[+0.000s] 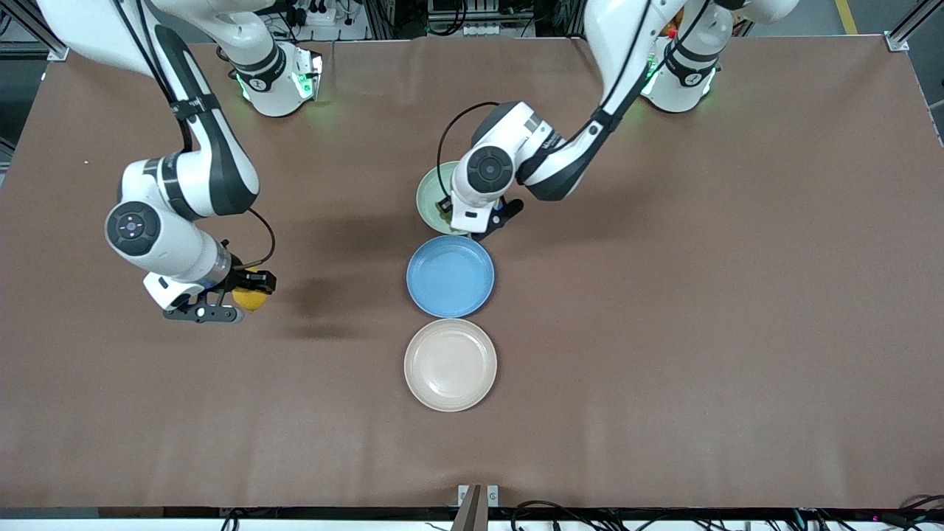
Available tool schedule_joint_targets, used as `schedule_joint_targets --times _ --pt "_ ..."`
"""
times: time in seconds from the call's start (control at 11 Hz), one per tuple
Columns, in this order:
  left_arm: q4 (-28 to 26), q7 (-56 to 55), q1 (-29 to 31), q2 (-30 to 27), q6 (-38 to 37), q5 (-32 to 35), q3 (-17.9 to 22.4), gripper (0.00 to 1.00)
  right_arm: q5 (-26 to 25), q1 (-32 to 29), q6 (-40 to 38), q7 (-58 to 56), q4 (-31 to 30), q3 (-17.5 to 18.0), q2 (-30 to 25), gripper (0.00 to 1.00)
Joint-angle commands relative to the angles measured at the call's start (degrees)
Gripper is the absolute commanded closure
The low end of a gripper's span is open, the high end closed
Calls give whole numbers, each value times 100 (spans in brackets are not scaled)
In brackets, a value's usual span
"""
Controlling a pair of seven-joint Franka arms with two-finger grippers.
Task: Pick lemon and lettuce from plates
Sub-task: 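Lift the lemon with the right gripper while the left gripper lifts the lettuce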
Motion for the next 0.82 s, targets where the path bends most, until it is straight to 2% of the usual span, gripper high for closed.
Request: schedule_joint_targets --times 0.0,0.27,0.55,0.73 --pt "36 161 745 -623 -1094 149 -27 100 -556 -452 1440 -139 -1115 72 -36 100" --pt "441 977 1747 -721 -2116 280 -18 100 -880 -671 1787 -156 -1116 80 370 100" --pt "424 1925 2538 -651 -2433 1017 -18 100 -1049 -813 1979 -314 -1134 72 546 100" --pt "415 2507 3031 -493 -2714 1185 -18 100 -1057 -848 2164 -306 -1195 72 643 100"
